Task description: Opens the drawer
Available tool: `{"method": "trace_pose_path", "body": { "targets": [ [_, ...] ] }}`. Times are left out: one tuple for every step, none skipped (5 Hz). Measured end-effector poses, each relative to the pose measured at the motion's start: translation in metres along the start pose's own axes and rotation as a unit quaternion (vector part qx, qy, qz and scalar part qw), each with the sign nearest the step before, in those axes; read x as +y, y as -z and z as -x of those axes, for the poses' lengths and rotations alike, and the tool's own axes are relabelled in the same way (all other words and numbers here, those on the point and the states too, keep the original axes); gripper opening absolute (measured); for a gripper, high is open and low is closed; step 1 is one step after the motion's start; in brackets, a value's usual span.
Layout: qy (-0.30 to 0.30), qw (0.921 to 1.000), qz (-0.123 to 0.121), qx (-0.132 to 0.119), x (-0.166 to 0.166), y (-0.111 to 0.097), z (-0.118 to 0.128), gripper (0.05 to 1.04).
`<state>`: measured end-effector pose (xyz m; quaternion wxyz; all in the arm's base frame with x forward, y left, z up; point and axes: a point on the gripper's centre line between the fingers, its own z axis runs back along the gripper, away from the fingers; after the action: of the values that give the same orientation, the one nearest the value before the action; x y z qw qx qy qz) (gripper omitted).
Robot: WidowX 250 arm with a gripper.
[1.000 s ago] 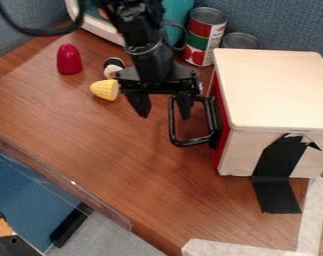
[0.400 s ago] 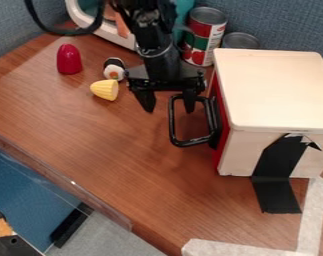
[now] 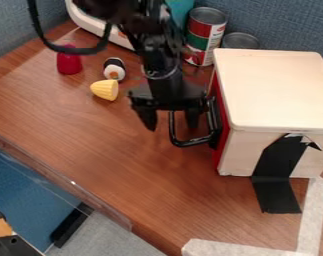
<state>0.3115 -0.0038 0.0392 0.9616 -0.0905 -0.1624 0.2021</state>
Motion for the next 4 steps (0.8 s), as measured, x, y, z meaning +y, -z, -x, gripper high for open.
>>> {"method": "trace_pose_path", "body": {
  "targets": [
    [-0.005,0.9999,-0.01,-0.001,0.0,0.009,0.002,0.683],
    [-0.006,0.9999,-0.015,-0.006,0.002,0.012,0.001,0.37],
    [-0.017,0.9997,-0.016,-0.01,0.004,0.013,0.003,0.188],
    [-0.033,0.9993,-0.016,-0.01,0.012,0.011,0.006,0.167]
  ]
}}
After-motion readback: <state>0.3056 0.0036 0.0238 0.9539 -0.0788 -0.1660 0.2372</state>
